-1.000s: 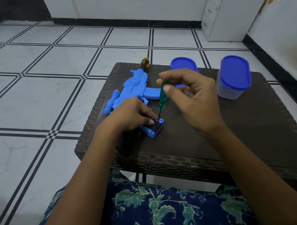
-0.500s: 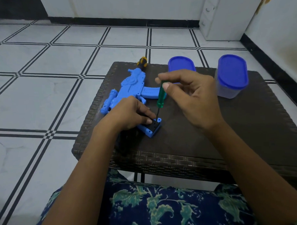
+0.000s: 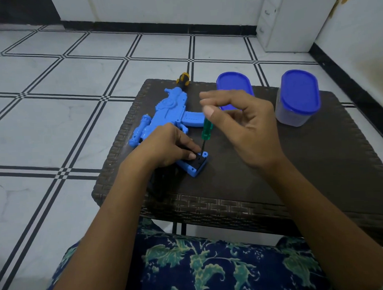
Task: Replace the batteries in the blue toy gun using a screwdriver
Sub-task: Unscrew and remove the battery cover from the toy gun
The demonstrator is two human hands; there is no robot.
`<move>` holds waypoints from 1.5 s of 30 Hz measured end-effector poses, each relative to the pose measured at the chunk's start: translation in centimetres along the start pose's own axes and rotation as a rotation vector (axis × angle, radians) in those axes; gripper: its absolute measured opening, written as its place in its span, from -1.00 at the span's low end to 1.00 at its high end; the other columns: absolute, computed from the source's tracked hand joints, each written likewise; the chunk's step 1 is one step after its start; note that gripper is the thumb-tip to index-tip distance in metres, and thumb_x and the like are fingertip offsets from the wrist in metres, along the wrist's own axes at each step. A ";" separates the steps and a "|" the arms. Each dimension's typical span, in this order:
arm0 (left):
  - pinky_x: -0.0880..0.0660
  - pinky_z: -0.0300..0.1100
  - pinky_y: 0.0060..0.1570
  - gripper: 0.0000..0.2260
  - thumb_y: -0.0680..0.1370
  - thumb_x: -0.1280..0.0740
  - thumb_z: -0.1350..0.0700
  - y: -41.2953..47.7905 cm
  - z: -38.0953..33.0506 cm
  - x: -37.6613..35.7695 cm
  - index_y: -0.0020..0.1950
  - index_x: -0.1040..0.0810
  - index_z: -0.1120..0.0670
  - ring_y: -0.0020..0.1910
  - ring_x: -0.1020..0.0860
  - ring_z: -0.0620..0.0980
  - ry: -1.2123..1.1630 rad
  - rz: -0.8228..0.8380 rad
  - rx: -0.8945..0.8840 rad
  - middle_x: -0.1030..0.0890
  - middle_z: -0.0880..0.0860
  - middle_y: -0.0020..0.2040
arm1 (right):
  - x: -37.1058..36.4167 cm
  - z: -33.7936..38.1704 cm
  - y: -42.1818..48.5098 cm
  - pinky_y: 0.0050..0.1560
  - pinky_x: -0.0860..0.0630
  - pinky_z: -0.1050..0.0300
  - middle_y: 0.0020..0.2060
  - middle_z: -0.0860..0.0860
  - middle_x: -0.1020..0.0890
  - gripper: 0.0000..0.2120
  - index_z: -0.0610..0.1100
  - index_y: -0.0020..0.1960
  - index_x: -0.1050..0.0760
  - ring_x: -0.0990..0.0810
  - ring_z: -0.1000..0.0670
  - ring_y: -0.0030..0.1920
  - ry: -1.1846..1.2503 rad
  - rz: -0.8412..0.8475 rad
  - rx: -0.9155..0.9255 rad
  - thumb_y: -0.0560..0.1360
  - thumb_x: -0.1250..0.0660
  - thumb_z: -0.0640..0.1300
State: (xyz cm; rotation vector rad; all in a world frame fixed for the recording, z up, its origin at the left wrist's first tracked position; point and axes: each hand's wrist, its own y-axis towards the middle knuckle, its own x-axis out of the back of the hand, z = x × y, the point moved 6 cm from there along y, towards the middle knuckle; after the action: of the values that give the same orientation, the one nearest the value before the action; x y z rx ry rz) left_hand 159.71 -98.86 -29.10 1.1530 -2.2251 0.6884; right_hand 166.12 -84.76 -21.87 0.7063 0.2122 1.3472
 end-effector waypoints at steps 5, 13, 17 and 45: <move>-0.45 -0.19 0.23 -0.76 0.39 -0.52 0.19 -0.1 0.1 0.0 -0.24 -0.65 -0.19 0.08 -0.58 -0.19 -0.005 0.003 -0.002 -0.68 -0.16 -0.08 | 0.0 0.3 0.2 -0.16 -0.51 0.26 -0.15 -0.01 -0.65 -0.83 -0.18 -0.01 -0.66 -0.60 0.05 -0.12 -0.065 -0.036 0.042 0.41 -0.52 -0.20; -0.45 -0.19 0.23 -0.77 0.39 -0.51 0.18 0.0 0.1 0.0 -0.22 -0.66 -0.18 0.09 -0.57 -0.18 0.002 0.008 0.000 -0.68 -0.14 -0.05 | 0.0 0.0 0.1 -0.09 -0.61 0.11 -0.04 -0.03 -0.67 -0.89 -0.15 -0.01 -0.65 -0.63 -0.01 0.05 0.008 -0.021 0.002 0.46 -0.46 -0.20; -0.45 -0.20 0.22 -0.77 0.39 -0.51 0.19 0.0 0.2 0.0 -0.23 -0.66 -0.18 0.10 -0.57 -0.18 -0.005 0.008 0.000 -0.68 -0.15 -0.06 | 0.0 0.1 0.3 -0.16 -0.53 0.26 -0.14 -0.01 -0.66 -0.83 -0.19 -0.01 -0.67 -0.62 0.04 -0.08 -0.024 -0.031 0.012 0.41 -0.52 -0.21; -0.44 -0.24 0.22 -0.80 0.38 -0.52 0.21 0.1 0.3 0.0 -0.11 -0.71 -0.09 0.10 -0.57 -0.20 -0.014 -0.003 0.006 -0.67 -0.16 -0.07 | 0.4 -0.2 0.3 -0.07 -0.62 0.14 -0.11 -0.08 -0.66 -0.75 -0.21 0.08 -0.60 -0.64 0.04 -0.05 0.116 -0.055 -0.088 0.42 -0.47 -0.36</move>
State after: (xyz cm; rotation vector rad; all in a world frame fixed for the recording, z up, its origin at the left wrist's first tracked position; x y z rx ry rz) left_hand 159.55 -98.97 -29.37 1.1677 -2.2340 0.6875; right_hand 165.84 -84.31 -21.72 0.5453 0.2616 1.3380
